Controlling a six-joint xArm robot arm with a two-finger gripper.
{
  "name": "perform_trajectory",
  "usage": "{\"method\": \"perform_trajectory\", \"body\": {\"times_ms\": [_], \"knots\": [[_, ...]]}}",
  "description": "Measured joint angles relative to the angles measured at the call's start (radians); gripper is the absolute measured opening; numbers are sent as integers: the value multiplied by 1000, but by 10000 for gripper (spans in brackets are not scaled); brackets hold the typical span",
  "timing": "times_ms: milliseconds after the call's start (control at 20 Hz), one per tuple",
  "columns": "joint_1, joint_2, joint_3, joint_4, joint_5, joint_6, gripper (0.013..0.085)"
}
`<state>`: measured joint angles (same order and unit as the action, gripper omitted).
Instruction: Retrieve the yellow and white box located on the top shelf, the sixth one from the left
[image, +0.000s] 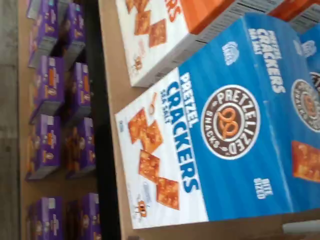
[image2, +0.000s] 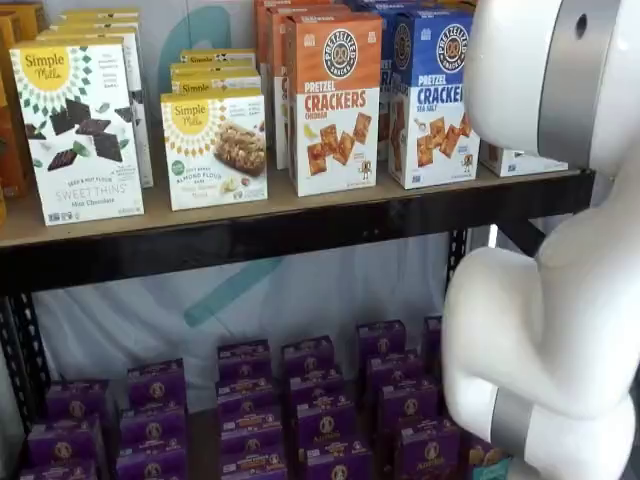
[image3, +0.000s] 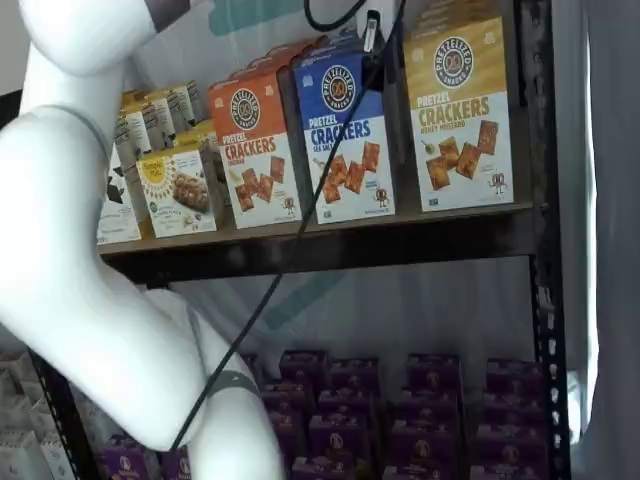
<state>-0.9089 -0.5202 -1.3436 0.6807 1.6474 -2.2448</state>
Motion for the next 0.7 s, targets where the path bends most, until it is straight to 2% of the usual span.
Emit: {"method": "perform_trajectory", "body": {"times_ms": [150, 300, 450, 700], "knots": [[10, 5, -3, 4, -34, -3, 850], [31, 6, 11, 10, -105, -13, 850], [68, 18, 20, -23, -178, -29, 850], [102, 84, -37, -70, -188, -16, 850]]}}
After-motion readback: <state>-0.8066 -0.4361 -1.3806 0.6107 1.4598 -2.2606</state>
